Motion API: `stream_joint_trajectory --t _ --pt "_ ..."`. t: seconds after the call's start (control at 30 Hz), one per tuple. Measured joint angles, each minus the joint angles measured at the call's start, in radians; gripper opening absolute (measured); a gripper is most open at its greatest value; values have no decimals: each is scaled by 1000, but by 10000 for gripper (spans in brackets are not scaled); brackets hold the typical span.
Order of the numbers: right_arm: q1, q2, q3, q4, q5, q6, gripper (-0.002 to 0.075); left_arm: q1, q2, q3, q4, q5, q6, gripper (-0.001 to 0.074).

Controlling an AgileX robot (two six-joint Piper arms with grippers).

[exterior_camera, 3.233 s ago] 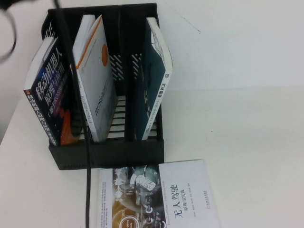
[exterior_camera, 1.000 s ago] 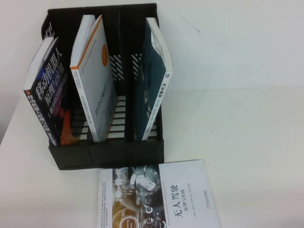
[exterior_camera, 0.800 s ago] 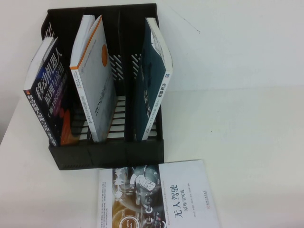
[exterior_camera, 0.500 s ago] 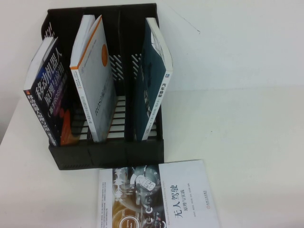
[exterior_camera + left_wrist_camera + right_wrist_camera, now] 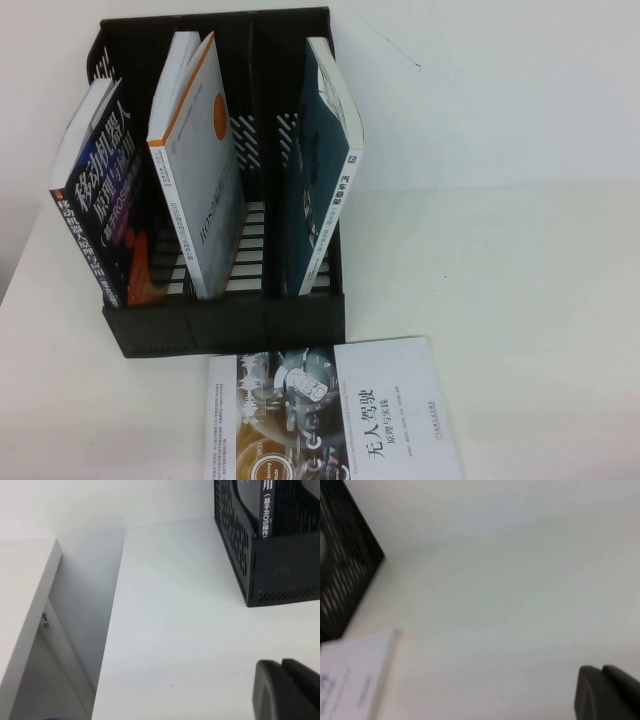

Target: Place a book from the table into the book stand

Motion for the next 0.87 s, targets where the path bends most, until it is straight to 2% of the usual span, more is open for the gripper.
stream_joint_trajectory --t 0.37,0.87 --pt "0 0 0 -9 41 -176 -1 0 0 0 -2 0 2 -3" --pt "0 0 0 -9 41 -193 -1 0 0 0 -2 0 2 -3"
